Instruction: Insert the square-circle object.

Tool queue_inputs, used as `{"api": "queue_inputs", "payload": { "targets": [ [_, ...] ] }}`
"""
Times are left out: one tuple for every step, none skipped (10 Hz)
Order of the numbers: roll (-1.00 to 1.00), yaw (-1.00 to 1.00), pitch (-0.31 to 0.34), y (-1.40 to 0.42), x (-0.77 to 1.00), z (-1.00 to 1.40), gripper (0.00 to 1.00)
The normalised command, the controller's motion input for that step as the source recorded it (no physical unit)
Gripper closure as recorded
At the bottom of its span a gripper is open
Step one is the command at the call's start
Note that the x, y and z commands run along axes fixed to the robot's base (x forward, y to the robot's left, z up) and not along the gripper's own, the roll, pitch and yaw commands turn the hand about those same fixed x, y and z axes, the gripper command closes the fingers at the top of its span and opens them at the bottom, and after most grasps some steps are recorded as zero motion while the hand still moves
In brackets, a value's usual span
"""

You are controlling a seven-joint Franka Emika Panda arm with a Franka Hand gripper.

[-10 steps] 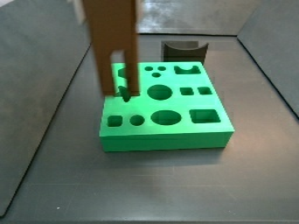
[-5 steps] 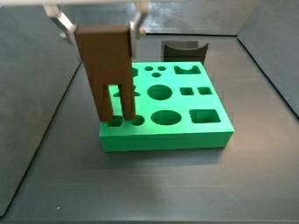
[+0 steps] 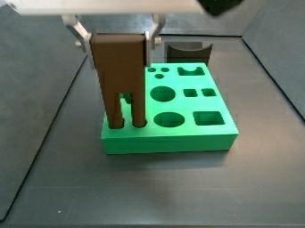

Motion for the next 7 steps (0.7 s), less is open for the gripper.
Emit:
{"api": "queue_inputs", "payload": {
  "targets": [
    [0.11, 0.17, 0.000, -0.05, 0.08, -0.65, 1.00],
    [0.13, 0.31, -0.054, -0.03, 0.00, -0.68, 1.00],
    [0.11, 0.25, -0.039, -0.03, 0.00, -0.79, 1.00],
    [0.09, 0.05, -0.020, -0.03, 0.00, -0.92, 1.00],
    [0.13, 0.00, 0.000, -0.02, 0.00, -0.94, 1.00],
    [0.00, 0.00, -0.086, 0.00, -0.07, -0.70, 1.00],
    [-0.08, 0.00, 0.000, 0.09, 0.00, 0.00, 1.00]
  ]
}}
